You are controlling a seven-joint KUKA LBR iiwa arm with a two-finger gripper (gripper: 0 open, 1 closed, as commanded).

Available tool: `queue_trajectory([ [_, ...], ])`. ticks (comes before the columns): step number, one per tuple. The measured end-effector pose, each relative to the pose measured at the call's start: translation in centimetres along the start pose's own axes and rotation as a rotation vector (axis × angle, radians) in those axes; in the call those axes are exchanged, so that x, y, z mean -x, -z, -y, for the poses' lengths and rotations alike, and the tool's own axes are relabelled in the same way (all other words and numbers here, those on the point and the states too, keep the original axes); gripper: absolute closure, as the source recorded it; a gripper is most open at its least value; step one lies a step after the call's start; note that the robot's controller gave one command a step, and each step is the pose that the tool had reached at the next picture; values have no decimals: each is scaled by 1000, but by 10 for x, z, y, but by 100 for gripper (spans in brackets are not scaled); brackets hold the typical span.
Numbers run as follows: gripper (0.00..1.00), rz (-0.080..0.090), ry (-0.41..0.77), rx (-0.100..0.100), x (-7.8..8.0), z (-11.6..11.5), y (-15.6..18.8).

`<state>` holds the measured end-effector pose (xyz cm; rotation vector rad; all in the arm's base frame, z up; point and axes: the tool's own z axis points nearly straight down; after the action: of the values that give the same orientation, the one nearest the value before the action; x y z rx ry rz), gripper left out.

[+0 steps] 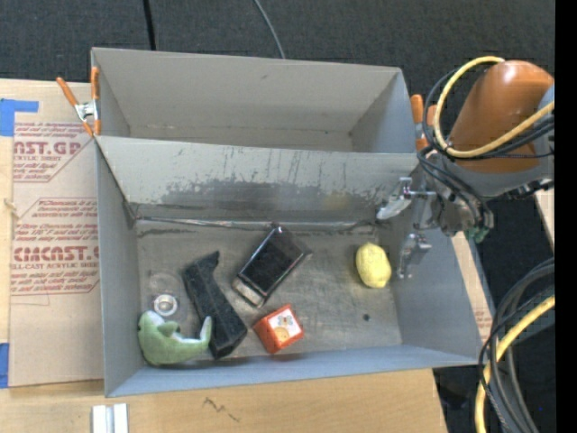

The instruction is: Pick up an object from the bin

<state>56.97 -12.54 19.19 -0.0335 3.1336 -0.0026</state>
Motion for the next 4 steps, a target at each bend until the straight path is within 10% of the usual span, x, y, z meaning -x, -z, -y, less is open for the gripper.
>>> queue_trajectory([
  [3, 0, -7, 505, 4, -51, 9, -106],
  [4, 100, -7, 876, 29, -30, 8, -114],
])
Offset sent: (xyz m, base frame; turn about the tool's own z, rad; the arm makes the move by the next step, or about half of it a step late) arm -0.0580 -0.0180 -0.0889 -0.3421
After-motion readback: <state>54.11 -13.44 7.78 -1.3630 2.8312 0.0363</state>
